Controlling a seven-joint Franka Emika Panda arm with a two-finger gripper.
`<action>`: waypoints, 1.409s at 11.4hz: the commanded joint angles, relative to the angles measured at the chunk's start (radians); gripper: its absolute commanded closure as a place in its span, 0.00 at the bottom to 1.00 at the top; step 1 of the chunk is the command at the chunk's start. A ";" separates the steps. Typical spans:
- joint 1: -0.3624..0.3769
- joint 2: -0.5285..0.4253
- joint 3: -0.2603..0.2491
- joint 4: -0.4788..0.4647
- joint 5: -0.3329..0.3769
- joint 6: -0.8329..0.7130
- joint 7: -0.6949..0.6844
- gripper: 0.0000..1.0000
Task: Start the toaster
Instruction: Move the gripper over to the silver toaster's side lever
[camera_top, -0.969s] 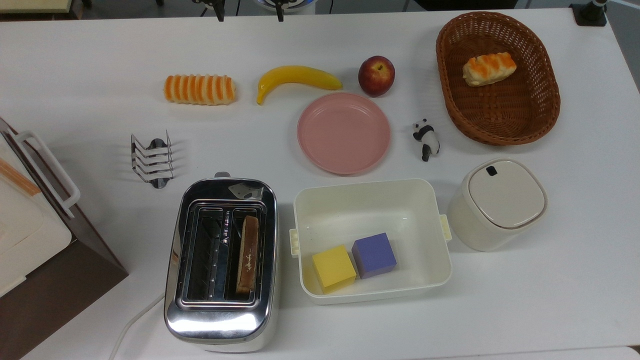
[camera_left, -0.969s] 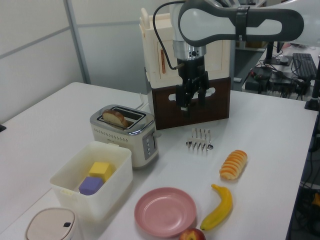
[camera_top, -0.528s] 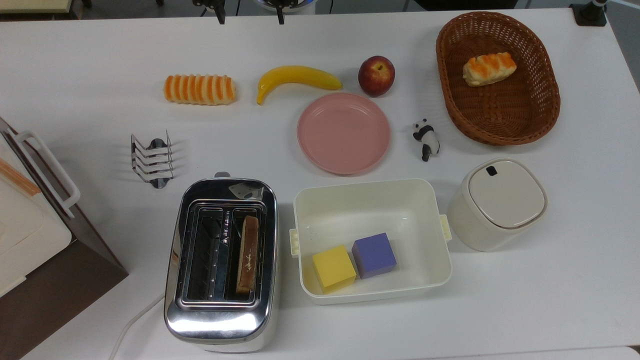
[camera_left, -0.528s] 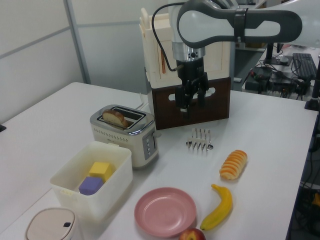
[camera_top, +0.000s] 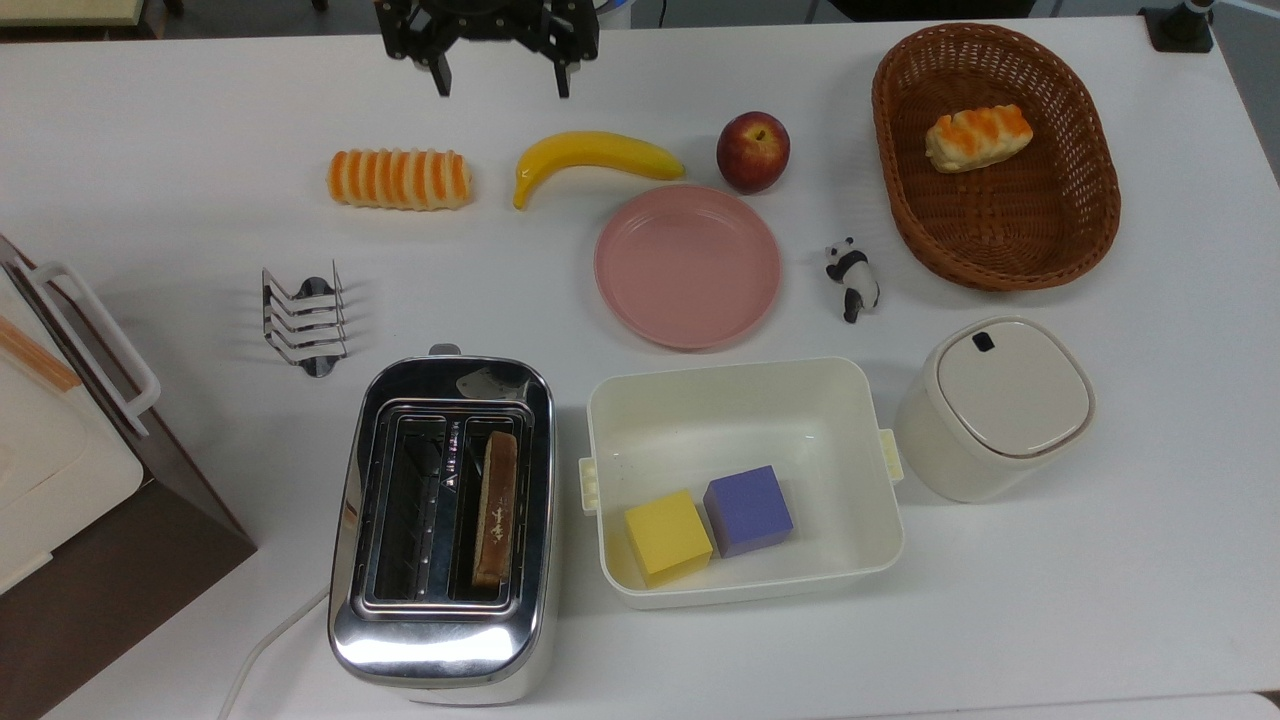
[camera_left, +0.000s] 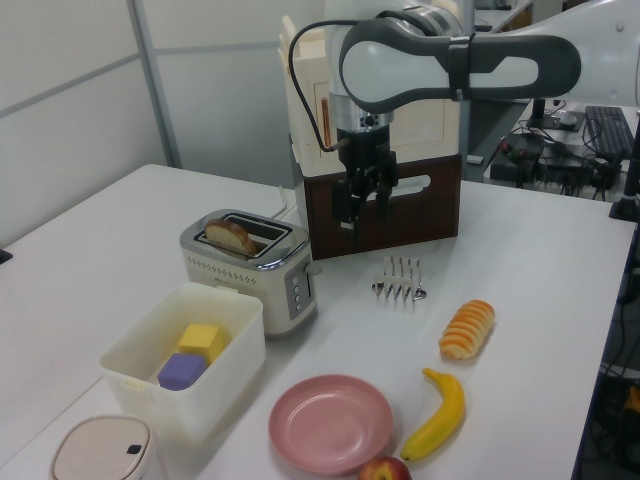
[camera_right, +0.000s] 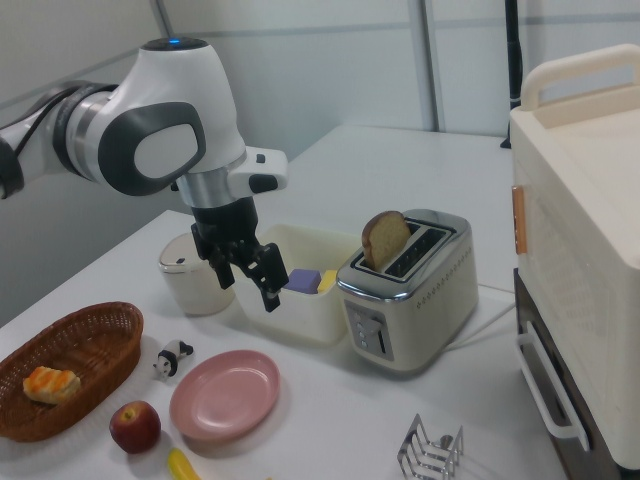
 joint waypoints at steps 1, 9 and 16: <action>0.005 0.019 0.005 0.012 -0.024 0.092 -0.002 0.00; -0.029 0.183 -0.008 0.012 -0.094 0.396 -0.034 1.00; -0.033 0.332 -0.009 0.014 -0.102 0.552 -0.028 1.00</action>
